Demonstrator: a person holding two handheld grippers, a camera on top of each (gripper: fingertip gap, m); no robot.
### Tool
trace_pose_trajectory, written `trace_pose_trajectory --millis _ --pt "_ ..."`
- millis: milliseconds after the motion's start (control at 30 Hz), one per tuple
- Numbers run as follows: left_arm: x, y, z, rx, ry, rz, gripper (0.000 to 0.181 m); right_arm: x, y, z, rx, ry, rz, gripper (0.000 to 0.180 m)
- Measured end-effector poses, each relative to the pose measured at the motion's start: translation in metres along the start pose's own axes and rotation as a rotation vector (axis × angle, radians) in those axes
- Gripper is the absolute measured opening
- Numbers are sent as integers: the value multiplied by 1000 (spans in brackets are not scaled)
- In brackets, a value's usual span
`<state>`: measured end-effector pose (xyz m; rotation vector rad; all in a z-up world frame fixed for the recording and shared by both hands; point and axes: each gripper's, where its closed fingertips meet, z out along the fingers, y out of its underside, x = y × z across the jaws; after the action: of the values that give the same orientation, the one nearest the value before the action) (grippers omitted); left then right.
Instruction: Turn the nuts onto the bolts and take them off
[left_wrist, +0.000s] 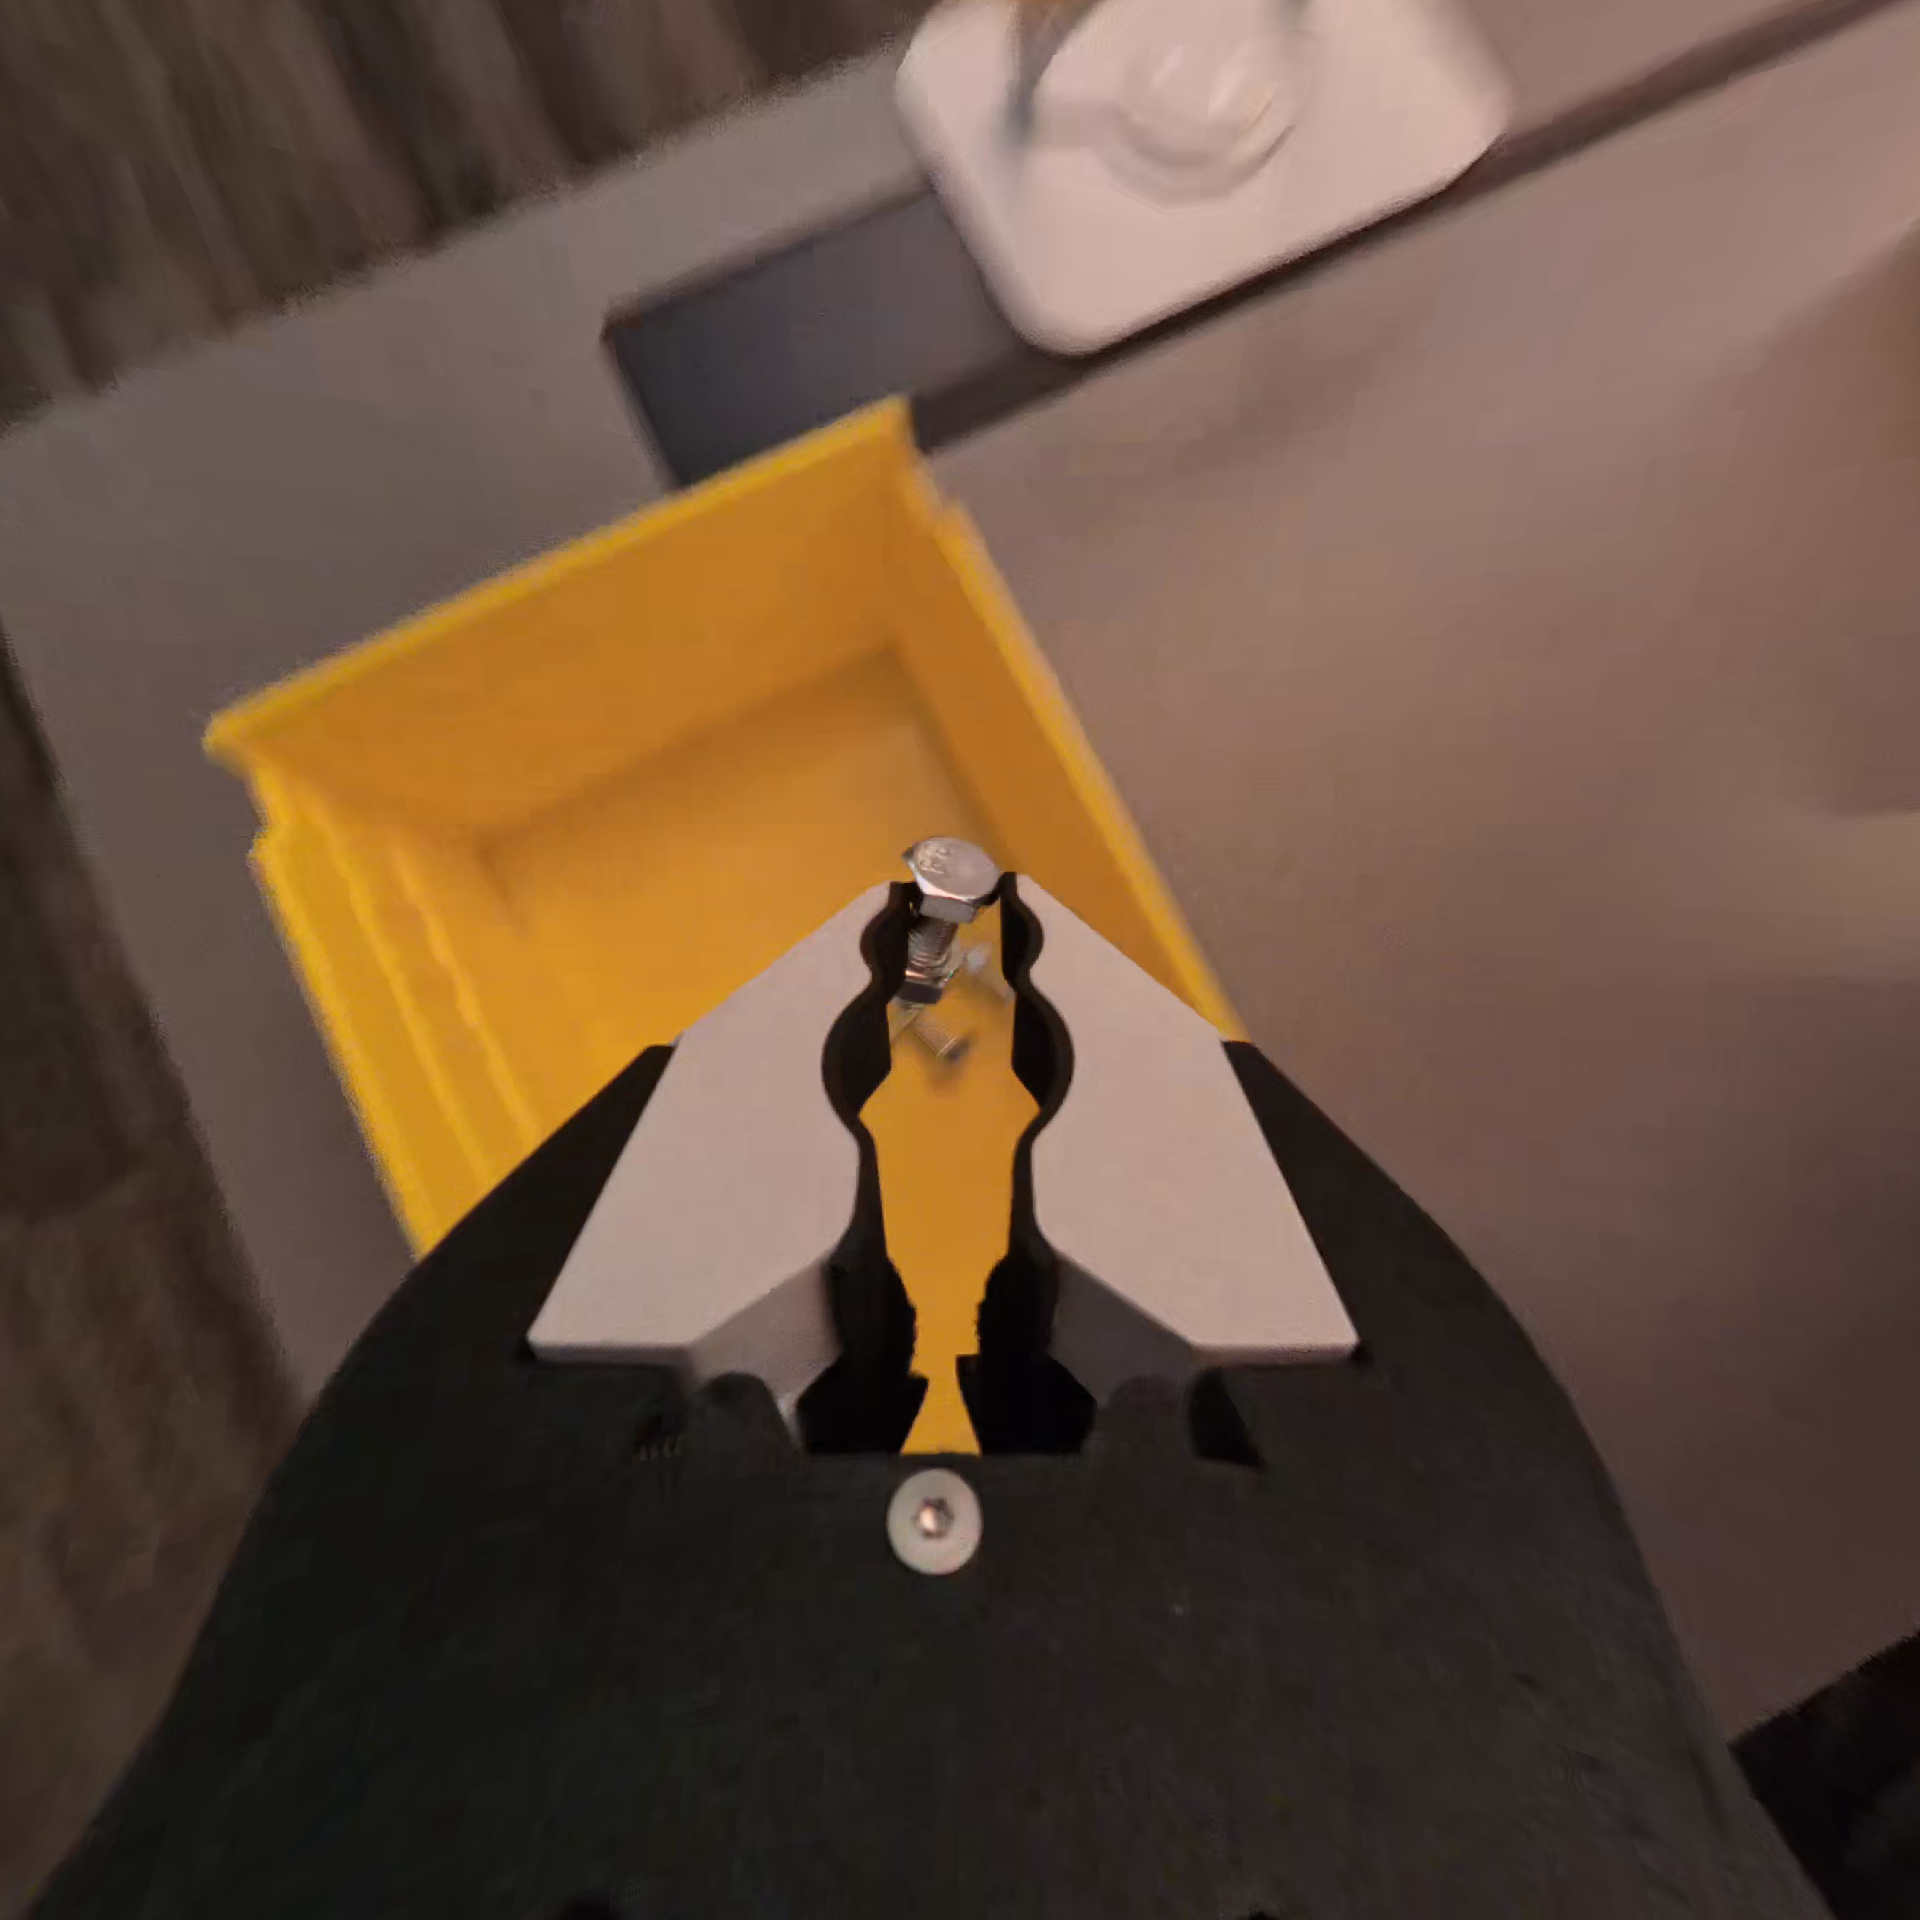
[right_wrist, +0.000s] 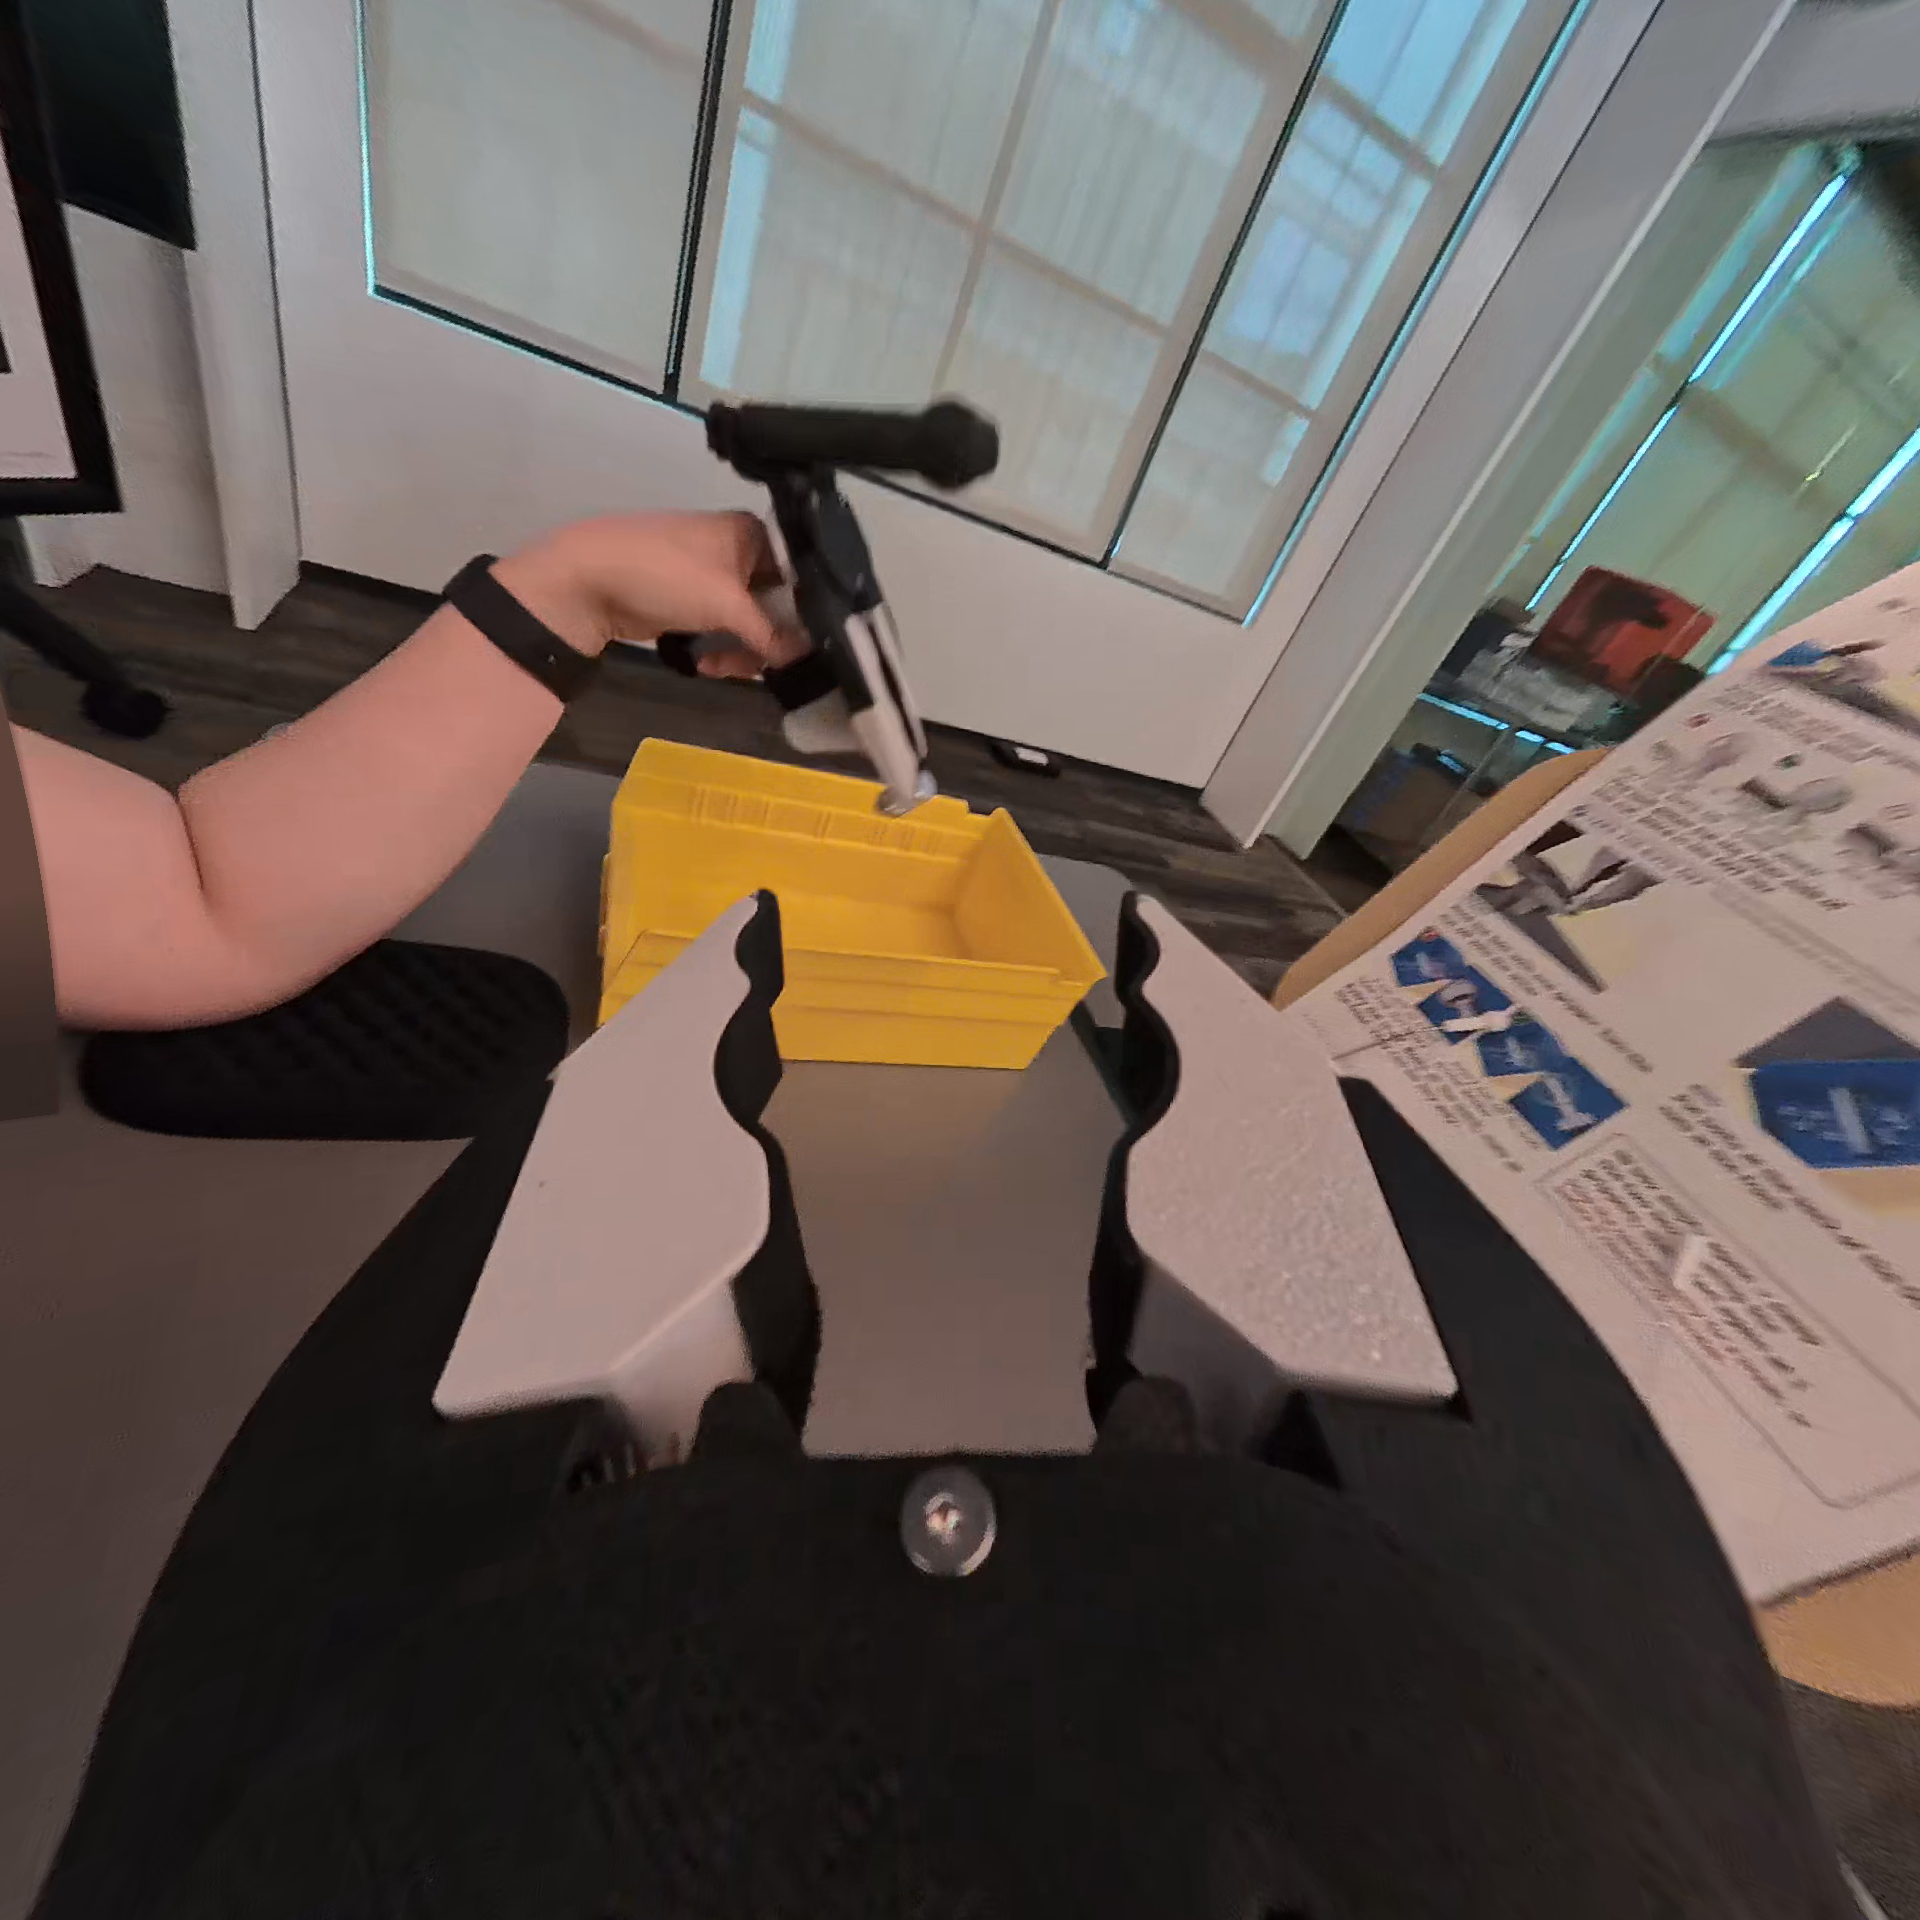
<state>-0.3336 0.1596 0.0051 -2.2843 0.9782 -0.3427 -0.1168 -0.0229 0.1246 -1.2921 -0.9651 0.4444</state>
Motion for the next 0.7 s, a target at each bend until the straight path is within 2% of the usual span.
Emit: trace_pose_trajectory --millis 67,167,267,367,533,700 --pt "38 -32 -17 166 134 48 16 -10 12 17 -6 -47 41 63" --pt "108 -68 -42 360 420 118 16 -21 27 42 10 -69 90 60" --pt "167 -88 -57 454 682 142 16 -20 37 57 33 -12 88 58" --pt "207 -97 -61 485 857 133 16 -11 36 58 85 63 103 55" --pt "242 -100 -60 466 1033 100 16 0 34 49 128 60 235 39" --pt "252 -101 -53 472 1020 109 15 2 36 45 170 -36 389 21"
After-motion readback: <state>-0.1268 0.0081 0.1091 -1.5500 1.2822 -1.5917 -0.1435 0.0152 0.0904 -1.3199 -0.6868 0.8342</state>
